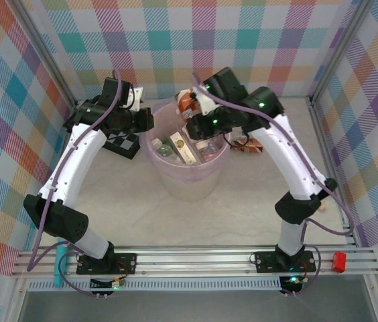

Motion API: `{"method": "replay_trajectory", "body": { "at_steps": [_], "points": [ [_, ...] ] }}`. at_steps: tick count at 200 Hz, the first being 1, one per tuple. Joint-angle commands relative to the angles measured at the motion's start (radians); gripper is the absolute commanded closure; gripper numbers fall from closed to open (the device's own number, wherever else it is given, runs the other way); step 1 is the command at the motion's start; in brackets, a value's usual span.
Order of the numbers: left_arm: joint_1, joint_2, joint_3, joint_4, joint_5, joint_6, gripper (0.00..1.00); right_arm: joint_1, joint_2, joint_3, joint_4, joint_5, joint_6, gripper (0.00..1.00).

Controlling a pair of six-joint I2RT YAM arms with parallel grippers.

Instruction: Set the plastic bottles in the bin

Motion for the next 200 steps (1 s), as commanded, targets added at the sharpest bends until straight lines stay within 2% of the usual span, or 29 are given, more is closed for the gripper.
{"method": "replay_trajectory", "body": {
  "at_steps": [1, 29, 53, 84, 107, 125, 181, 200],
  "points": [
    [-0.021, 0.021, 0.011, -0.016, 0.055, -0.036, 1.0, 0.023, 0.052, 0.019, -0.053, -0.005, -0.036, 0.73],
    [-0.023, 0.015, 0.008, -0.014, 0.05, -0.037, 1.0, 0.029, 0.104, 0.015, -0.044, -0.031, -0.016, 0.7],
    [-0.023, 0.003, 0.003, -0.01, 0.038, -0.045, 1.0, 0.029, 0.14, -0.002, -0.026, -0.047, 0.019, 0.62],
    [-0.024, -0.004, 0.005, -0.014, 0.028, -0.043, 1.0, 0.035, 0.145, -0.068, 0.043, -0.113, 0.06, 0.45],
    [-0.024, -0.004, 0.0, -0.014, 0.025, -0.042, 1.0, 0.039, 0.134, -0.075, 0.058, -0.111, 0.065, 0.28],
    [-0.024, -0.006, -0.009, -0.011, 0.018, -0.04, 1.0, 0.038, 0.11, -0.073, 0.061, -0.088, 0.059, 0.19],
    [-0.024, -0.006, -0.019, -0.007, 0.022, -0.036, 1.0, 0.036, 0.051, -0.032, 0.043, -0.038, 0.03, 0.17],
    [-0.024, -0.008, -0.021, -0.007, 0.021, -0.034, 1.0, 0.029, 0.019, -0.032, 0.048, 0.0, 0.013, 0.13]
  ]
}}
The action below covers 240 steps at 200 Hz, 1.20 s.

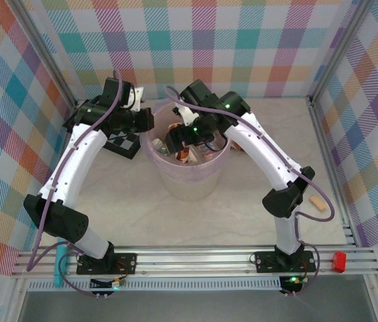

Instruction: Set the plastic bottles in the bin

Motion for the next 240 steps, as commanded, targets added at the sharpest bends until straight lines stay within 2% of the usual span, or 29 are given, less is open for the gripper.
{"method": "replay_trajectory", "body": {
  "at_steps": [1, 23, 64, 101, 125, 156, 191, 217, 240],
  "points": [
    [-0.017, -0.008, -0.021, -0.009, 0.034, -0.031, 1.0, -0.005, -0.081, 0.041, 0.0, 0.051, -0.034, 0.13],
    [-0.018, -0.013, -0.026, -0.009, 0.032, -0.028, 1.0, -0.023, -0.12, 0.041, -0.006, 0.097, -0.067, 0.08],
    [-0.018, -0.011, -0.028, -0.012, 0.029, -0.026, 1.0, -0.118, -0.231, -0.05, 0.013, 0.093, -0.108, 0.08],
    [-0.018, -0.009, -0.033, -0.01, 0.028, -0.023, 1.0, -0.315, -0.354, -0.264, 0.085, 0.087, -0.148, 0.09],
    [-0.017, -0.008, -0.033, -0.013, 0.031, -0.022, 1.0, -0.463, -0.381, -0.418, 0.157, 0.031, -0.216, 0.08],
    [-0.017, -0.006, -0.031, -0.016, 0.035, -0.022, 1.0, -0.568, -0.369, -0.623, 0.326, -0.031, -0.473, 0.06],
    [-0.017, -0.012, -0.019, -0.034, 0.026, -0.014, 1.0, -0.702, -0.276, -0.685, 0.451, -0.168, -0.641, 0.03],
    [-0.016, -0.02, -0.013, -0.05, 0.015, -0.007, 1.0, -0.726, -0.177, -0.693, 0.453, -0.194, -0.819, 0.01],
    [-0.015, -0.024, -0.007, -0.054, 0.014, -0.006, 1.0, -0.728, -0.097, -0.702, 0.476, -0.144, -0.924, 0.0]
  ]
}}
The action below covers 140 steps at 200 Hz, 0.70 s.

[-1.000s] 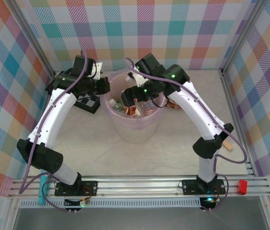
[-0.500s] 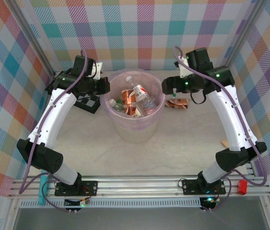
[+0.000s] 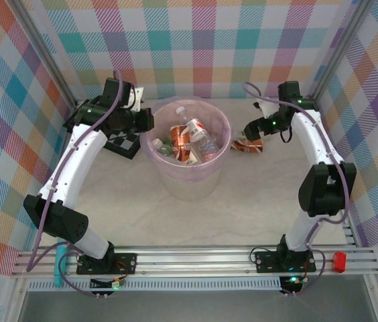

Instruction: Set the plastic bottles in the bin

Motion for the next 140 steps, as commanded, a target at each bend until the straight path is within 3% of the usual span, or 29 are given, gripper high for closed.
{"method": "replay_trajectory", "body": {
  "at_steps": [1, 76, 140],
  "points": [
    [-0.014, -0.02, -0.004, -0.055, 0.024, -0.011, 1.0, 0.008, 0.068, -0.017, 0.05, -0.023, -0.207, 0.0],
    [-0.014, -0.009, 0.018, -0.066, 0.016, -0.008, 1.0, 0.011, 0.208, -0.088, 0.197, 0.033, -0.424, 0.01],
    [-0.013, -0.004, 0.02, -0.065, 0.017, -0.007, 1.0, 0.012, 0.24, -0.154, 0.208, 0.012, -0.423, 0.05]
  ]
}}
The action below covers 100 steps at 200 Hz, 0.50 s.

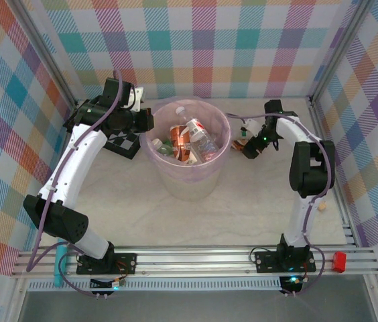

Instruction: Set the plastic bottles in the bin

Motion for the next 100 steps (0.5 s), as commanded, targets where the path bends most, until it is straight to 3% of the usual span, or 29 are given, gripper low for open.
{"method": "replay_trajectory", "body": {
  "at_steps": [1, 46, 100],
  "points": [
    [-0.013, -0.003, 0.017, -0.059, 0.022, -0.008, 1.0, 0.007, 0.003, -0.038, 0.015, -0.046, -0.021, 0.05],
    [-0.014, -0.005, 0.016, -0.06, 0.02, -0.007, 1.0, 0.009, 0.016, -0.074, 0.041, -0.05, 0.013, 0.12],
    [-0.013, -0.015, 0.01, -0.062, 0.014, -0.007, 1.0, 0.012, -0.012, -0.104, 0.05, -0.055, 0.035, 0.26]
  ]
}}
